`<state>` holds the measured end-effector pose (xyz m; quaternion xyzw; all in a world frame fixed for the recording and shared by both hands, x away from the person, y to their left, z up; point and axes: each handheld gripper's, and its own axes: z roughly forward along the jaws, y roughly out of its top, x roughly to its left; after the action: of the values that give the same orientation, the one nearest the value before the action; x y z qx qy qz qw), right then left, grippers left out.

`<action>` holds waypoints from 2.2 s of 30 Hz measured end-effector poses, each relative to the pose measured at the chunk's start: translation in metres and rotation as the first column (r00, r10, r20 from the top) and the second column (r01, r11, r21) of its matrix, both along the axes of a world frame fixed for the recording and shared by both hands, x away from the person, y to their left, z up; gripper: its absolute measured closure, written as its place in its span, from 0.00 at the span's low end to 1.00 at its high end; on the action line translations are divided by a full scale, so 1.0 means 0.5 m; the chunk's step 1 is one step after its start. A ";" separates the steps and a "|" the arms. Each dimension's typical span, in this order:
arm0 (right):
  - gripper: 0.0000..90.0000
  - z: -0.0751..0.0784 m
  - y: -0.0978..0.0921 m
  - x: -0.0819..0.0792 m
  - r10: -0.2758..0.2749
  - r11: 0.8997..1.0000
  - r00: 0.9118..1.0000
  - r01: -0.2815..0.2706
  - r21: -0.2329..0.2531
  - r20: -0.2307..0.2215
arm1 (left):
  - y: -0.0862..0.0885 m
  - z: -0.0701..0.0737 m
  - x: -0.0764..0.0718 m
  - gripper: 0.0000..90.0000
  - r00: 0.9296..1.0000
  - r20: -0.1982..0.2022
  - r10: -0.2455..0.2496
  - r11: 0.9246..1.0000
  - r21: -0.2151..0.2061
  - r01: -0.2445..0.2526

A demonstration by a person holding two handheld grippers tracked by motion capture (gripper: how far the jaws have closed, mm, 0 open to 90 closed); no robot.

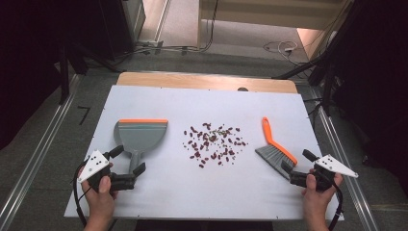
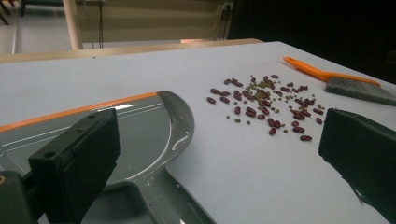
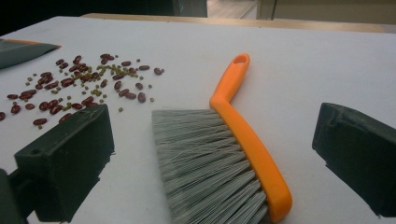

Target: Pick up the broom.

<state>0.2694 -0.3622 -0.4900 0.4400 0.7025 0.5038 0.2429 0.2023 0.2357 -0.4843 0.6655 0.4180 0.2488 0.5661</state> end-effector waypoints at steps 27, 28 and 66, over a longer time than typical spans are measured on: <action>0.00 0.106 0.064 0.059 0.059 0.996 0.998 -0.059 -0.073 -0.005 | -0.008 0.008 -0.011 0.00 1.000 0.016 -0.020 1.000 -0.006 0.020; 0.00 0.109 0.066 0.064 0.062 0.995 0.998 -0.062 -0.078 -0.003 | -0.007 0.008 -0.011 0.00 1.000 0.016 -0.019 1.000 -0.005 0.019; 0.21 0.077 0.125 0.267 -0.024 0.958 0.905 -0.101 -0.270 -0.424 | -0.016 0.003 -0.004 0.00 0.999 0.006 -0.038 0.999 -0.001 0.038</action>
<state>0.4031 -0.2995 -0.4515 0.4852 0.8121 0.2946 0.1356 0.2004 0.2277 -0.4826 0.6723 0.4036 0.2398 0.5723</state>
